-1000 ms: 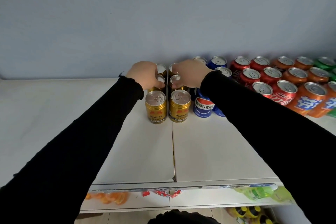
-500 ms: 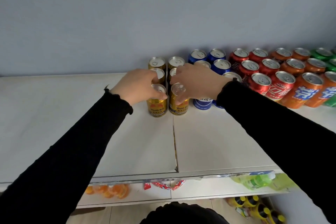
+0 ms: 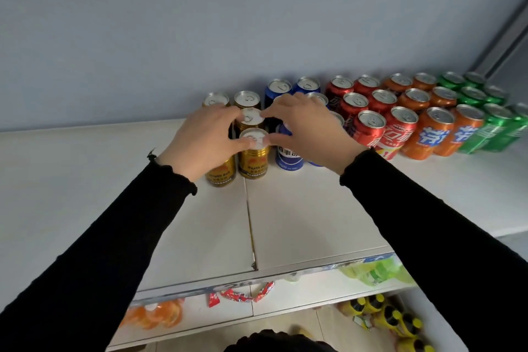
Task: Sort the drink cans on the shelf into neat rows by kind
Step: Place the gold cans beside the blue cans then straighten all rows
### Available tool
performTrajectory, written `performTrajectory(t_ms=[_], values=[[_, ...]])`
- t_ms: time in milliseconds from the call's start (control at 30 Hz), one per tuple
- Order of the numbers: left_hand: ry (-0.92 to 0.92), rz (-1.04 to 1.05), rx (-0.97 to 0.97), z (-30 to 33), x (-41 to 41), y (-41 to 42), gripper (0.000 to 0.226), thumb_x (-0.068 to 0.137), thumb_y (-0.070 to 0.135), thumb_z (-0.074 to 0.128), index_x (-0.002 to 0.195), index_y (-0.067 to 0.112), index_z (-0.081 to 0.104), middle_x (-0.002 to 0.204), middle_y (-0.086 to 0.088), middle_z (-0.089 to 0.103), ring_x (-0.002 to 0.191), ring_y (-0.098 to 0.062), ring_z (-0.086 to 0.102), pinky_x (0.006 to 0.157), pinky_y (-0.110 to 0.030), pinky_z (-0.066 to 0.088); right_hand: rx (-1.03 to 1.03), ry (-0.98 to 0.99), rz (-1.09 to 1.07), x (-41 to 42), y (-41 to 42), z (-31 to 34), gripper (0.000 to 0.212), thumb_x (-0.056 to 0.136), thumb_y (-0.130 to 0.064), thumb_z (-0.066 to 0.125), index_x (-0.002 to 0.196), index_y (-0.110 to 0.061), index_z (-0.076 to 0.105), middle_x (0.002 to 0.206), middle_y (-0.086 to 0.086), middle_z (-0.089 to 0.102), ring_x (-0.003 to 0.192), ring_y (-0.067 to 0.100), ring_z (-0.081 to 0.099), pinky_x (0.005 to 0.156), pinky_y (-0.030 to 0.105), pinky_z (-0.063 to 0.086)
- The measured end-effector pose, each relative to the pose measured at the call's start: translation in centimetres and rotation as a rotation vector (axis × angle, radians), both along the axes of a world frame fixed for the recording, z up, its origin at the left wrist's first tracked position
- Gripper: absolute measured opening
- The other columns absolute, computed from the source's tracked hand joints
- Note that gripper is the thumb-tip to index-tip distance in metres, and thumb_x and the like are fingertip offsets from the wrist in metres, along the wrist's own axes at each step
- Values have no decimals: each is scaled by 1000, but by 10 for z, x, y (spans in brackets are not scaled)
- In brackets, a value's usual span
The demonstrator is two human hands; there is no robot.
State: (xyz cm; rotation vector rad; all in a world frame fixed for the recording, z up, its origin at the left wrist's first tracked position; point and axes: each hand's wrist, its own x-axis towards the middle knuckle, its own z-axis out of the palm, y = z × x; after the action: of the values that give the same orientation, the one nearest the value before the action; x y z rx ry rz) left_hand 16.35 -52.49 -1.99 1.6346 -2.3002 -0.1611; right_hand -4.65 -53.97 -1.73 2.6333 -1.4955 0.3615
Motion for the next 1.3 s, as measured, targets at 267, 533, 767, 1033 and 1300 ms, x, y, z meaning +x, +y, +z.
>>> performTrajectory(t_ms=[267, 533, 767, 1033, 1300], values=[[14, -108, -9, 7, -83, -17, 63, 91, 51, 66, 145, 25, 49, 144, 1, 53, 130, -17, 49, 100, -30, 39, 66, -38, -69, -106, -22, 17, 41, 92, -54, 54, 126, -32, 61, 109, 0, 60, 93, 20, 60, 78, 38, 45], [-81, 66, 25, -2, -117, -26, 53, 86, 52, 69, 129, 22, 60, 127, 0, 60, 115, -19, 55, 94, -38, 47, 88, -7, 158, -127, -43, 0, 40, 94, -48, 57, 126, -25, 60, 106, -1, 53, 91, 17, 51, 74, 35, 35], [-82, 254, 27, 0, -127, -15, 51, 79, 62, 72, 106, 19, 66, 99, -1, 59, 88, -18, 56, 74, -35, 45, 167, -25, 321, -134, -60, 4, 32, 88, -53, 62, 104, -26, 64, 94, -3, 60, 84, 17, 59, 72, 40, 50], [-21, 256, 61, 20, -120, -27, 54, 85, 66, 64, 119, 25, 62, 108, 3, 57, 96, -18, 58, 79, -35, 45, 232, -167, 288, -145, -83, 30, 39, 89, -60, 61, 103, -25, 67, 97, -4, 65, 88, 17, 61, 77, 38, 49], [-195, 248, 159, 17, -123, -91, 55, 89, 59, 63, 124, 17, 66, 115, -10, 63, 102, -26, 57, 84, -39, 44, 147, 115, 145, -106, -118, 22, 45, 93, -53, 55, 106, -12, 68, 100, 9, 67, 92, 28, 62, 76, 39, 48]])
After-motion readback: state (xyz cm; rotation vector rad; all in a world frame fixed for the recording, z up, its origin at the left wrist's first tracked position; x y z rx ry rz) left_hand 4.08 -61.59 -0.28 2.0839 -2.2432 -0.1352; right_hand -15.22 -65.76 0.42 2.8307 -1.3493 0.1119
